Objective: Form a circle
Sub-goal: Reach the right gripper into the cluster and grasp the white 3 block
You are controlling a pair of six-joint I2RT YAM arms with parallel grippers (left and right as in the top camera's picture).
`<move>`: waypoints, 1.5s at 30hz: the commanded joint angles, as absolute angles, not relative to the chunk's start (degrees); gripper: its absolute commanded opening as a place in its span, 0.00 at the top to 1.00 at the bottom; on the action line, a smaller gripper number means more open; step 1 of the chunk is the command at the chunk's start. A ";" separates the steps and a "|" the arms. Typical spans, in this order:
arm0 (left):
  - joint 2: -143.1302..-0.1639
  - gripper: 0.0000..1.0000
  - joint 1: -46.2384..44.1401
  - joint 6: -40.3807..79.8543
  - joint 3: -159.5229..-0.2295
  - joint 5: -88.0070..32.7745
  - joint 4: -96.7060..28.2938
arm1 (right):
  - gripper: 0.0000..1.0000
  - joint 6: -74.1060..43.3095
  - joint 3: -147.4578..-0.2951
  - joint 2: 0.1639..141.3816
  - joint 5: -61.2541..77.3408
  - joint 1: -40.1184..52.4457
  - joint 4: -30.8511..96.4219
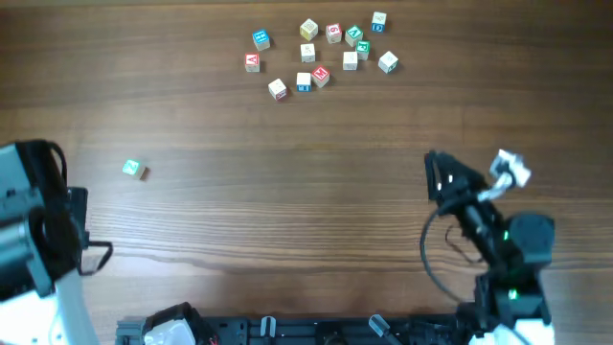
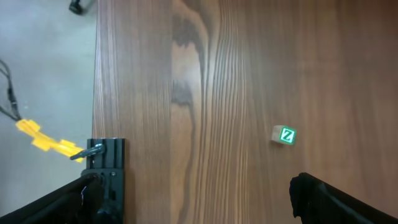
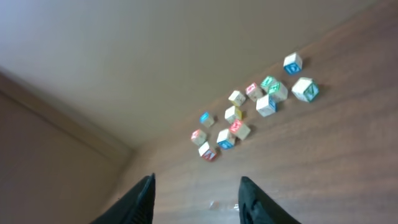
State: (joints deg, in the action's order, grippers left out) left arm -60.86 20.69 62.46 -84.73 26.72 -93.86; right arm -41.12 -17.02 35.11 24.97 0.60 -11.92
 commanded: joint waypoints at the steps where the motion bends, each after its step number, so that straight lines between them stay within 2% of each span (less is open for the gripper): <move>1: -58.37 0.00 21.02 63.66 -84.73 26.83 -93.69 | 0.46 -30.89 -30.17 52.88 29.43 2.50 -11.51; 2: -58.04 0.00 21.02 63.66 -84.73 26.83 -93.69 | 0.41 -29.15 -35.09 59.00 29.43 4.03 -9.50; 5: -57.89 0.00 21.02 63.64 -84.73 26.83 -93.71 | 0.40 -23.09 -48.82 72.88 24.99 8.58 0.97; 8: -57.89 0.00 21.02 63.64 -84.73 26.83 -93.71 | 0.24 -16.32 -68.36 90.17 11.35 15.11 15.49; 11: -57.91 0.00 21.02 63.64 -84.73 26.83 -93.71 | 0.17 -16.47 -80.16 101.56 2.04 18.11 19.66; 15: -57.91 0.00 21.02 63.64 -84.73 26.83 -93.71 | 0.09 -16.67 -87.72 116.57 -5.74 19.57 14.87; 24: -57.91 0.00 21.02 63.64 -84.73 26.83 -93.71 | 0.09 -19.79 -88.42 132.77 -5.89 19.55 -3.92; 27: -57.91 0.00 21.02 63.64 -84.73 26.83 -93.71 | 0.15 -21.43 -88.44 135.24 -5.80 19.59 -6.72; 31: -57.91 0.00 21.02 63.64 -84.73 26.83 -93.71 | 0.27 -20.99 -88.44 137.34 -5.19 19.62 -11.00; 32: -57.91 0.00 21.02 63.64 -84.73 26.83 -93.71 | 0.34 -20.97 -88.44 137.38 -4.69 19.59 -11.57; 33: -57.91 0.00 21.02 63.64 -84.73 26.83 -93.71 | 0.47 -21.02 -88.44 137.38 -4.29 19.62 -12.05; 35: -57.91 0.00 21.02 63.64 -84.73 26.83 -93.71 | 0.65 -20.97 -88.51 137.25 -3.36 19.66 -13.30; 37: -57.91 0.00 21.02 63.64 -84.73 26.83 -93.71 | 0.79 -20.97 -88.55 135.59 -2.98 19.66 -12.95; 42: -57.91 0.00 21.02 63.64 -84.73 26.83 -93.71 | 0.84 -18.48 -88.55 126.43 -1.26 19.66 -9.19; 45: -57.91 0.00 21.02 63.64 -84.73 26.83 -93.71 | 0.84 -15.22 -88.55 119.24 12.93 19.70 -3.51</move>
